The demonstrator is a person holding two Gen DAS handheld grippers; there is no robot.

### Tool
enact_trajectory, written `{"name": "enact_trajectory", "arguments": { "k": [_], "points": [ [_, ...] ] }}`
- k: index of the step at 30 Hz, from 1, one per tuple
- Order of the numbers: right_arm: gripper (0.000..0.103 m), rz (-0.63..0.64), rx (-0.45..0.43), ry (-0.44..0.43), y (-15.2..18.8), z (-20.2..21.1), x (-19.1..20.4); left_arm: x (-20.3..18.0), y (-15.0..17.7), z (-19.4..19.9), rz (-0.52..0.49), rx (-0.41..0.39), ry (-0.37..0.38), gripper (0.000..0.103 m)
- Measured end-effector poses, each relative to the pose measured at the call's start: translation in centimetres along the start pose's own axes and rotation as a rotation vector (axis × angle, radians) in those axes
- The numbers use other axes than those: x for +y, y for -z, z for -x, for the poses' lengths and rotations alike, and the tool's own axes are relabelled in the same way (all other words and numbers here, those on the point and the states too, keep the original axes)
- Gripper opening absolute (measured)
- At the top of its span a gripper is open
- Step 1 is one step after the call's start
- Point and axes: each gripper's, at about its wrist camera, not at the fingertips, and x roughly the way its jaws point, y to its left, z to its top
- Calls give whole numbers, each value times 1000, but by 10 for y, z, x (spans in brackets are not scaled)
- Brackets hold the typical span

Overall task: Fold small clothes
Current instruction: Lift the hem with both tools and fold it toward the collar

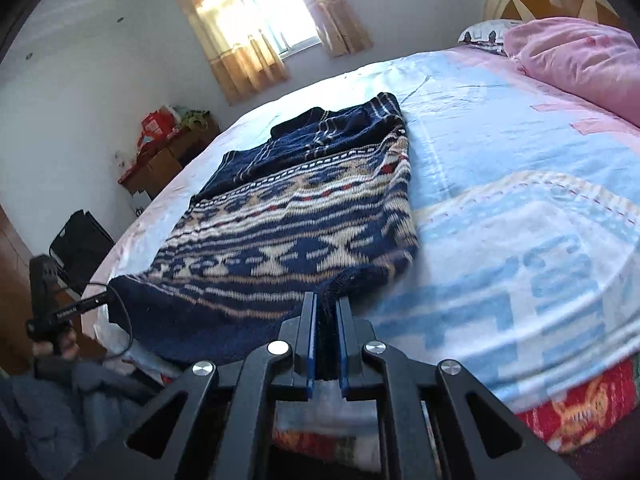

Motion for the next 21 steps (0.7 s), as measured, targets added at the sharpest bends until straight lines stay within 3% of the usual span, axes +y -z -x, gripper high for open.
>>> {"name": "enact_trajectory", "arguments": {
  "k": [4, 9, 15, 21],
  "points": [
    [7, -18, -34, -36, -21, -7, 4, 20, -16, -3, 126, -11, 81, 8],
    [7, -5, -97, -83, -47, 4, 16, 15, -42, 6, 130, -61, 120, 8],
    [7, -2, -158, -67, -82, 3, 20, 13, -86, 12, 146, -145, 166, 8],
    [7, -47, -203, -80, -114, 4, 15, 20, -118, 8, 191, -178, 202, 7]
  ]
}}
